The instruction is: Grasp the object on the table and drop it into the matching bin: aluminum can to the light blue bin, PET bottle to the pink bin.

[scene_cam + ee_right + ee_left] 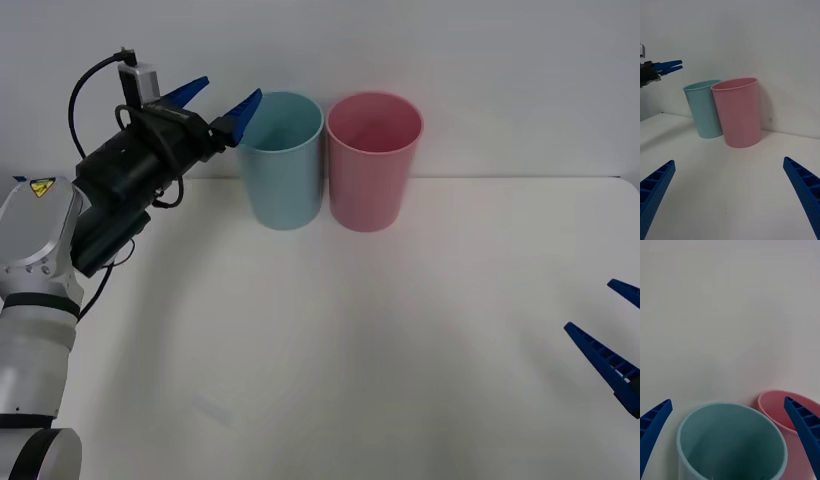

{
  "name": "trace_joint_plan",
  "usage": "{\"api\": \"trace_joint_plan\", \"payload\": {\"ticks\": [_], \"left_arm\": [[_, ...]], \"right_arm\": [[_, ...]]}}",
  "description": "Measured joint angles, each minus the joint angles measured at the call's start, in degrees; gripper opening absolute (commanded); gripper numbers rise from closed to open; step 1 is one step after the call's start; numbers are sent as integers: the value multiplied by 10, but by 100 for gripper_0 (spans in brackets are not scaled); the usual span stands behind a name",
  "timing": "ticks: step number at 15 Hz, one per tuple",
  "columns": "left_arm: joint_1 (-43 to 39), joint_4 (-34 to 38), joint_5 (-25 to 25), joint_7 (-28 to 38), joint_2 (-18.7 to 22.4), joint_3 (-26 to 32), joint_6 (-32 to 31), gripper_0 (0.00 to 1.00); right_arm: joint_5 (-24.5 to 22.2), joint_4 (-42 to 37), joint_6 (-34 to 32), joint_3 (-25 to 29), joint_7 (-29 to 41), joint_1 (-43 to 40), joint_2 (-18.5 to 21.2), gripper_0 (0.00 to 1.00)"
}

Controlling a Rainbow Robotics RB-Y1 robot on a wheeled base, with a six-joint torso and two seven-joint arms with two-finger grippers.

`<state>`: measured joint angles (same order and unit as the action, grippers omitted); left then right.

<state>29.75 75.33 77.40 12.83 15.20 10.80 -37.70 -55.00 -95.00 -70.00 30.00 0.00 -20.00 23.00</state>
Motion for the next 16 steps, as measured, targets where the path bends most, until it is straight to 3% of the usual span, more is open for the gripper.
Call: {"api": "trace_joint_plan", "payload": {"ticks": [10,16], "left_arm": [[-282,243,-76,-12,5,109,-86,100],[-421,297,-124,-39,26,192,-173,100]], "right_arm": [[0,0,0,0,0,0,0,100],[0,0,0,0,0,0,0,100]]}}
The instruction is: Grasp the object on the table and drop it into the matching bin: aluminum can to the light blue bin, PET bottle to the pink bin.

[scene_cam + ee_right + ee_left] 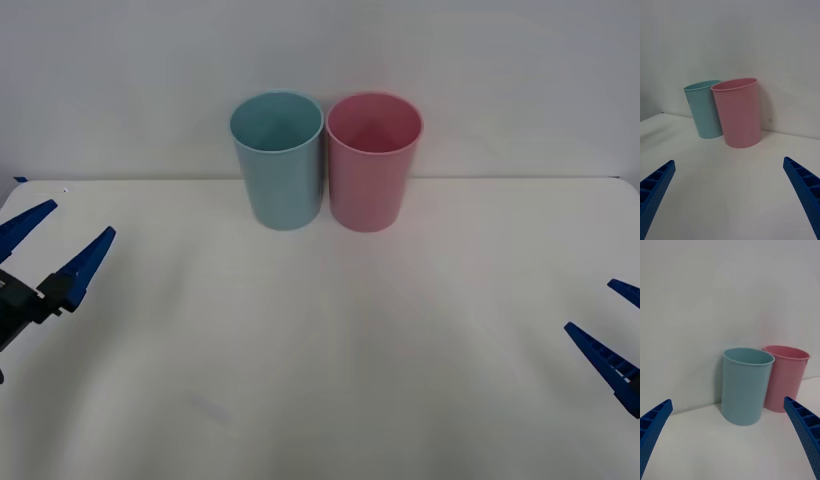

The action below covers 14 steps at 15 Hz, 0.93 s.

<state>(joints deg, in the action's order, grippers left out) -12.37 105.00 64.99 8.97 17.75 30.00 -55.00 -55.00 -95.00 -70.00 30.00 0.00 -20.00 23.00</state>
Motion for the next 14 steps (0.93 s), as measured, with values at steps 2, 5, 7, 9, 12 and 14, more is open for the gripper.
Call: {"api": "trace_joint_plan", "payload": {"ticks": [2,5,7,9,12,14], "left_arm": [[-40,1,-23,-34,13,14,-16,100],[-99,1,-59,-81,39,16,-21,100],[-130,1,-75,-99,50,18,-22,100],[-155,1,-87,-126,59,20,-23,100],[-180,0,-107,-137,65,20,-28,100],[-193,0,-121,-141,65,18,-29,100]], "right_arm": [[0,0,0,0,0,0,0,100],[0,0,0,0,0,0,0,100],[0,0,0,0,0,0,0,100],[0,0,0,0,0,0,0,100],[0,0,0,0,0,0,0,100],[0,0,0,0,0,0,0,100]]}}
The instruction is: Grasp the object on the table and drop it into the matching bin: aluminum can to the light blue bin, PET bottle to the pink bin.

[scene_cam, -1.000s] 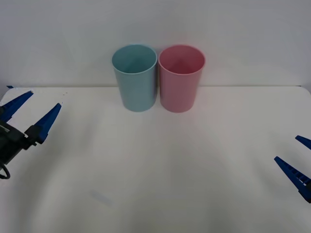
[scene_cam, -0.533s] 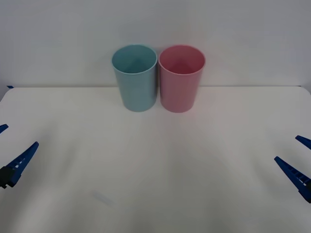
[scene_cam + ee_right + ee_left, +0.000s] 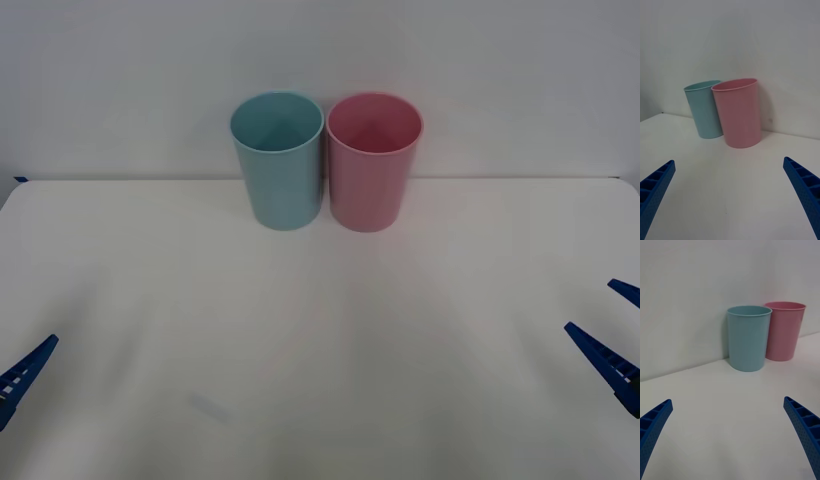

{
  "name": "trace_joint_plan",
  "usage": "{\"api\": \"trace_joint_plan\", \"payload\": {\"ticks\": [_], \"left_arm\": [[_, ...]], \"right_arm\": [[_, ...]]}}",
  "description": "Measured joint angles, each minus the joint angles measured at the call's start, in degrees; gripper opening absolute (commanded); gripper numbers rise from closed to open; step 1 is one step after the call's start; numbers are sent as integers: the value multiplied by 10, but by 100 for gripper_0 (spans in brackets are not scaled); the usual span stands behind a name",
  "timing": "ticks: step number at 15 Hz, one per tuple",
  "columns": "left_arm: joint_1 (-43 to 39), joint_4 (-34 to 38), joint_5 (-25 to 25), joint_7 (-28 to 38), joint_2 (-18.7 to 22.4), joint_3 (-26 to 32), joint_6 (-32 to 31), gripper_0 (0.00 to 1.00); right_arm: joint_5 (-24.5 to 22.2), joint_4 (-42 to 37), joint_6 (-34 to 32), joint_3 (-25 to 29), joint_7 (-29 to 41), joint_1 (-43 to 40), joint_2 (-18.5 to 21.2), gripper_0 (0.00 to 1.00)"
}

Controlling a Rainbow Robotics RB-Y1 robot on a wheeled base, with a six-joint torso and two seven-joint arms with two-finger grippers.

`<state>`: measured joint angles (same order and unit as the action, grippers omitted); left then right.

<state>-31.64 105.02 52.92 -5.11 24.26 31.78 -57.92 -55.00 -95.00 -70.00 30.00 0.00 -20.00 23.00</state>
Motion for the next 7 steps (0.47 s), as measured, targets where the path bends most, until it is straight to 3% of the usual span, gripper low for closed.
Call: {"api": "trace_joint_plan", "payload": {"ticks": [7], "left_arm": [[-19,0,-27,0,4,-22,-2,100]], "right_arm": [[0,0,0,0,0,0,0,100]]}}
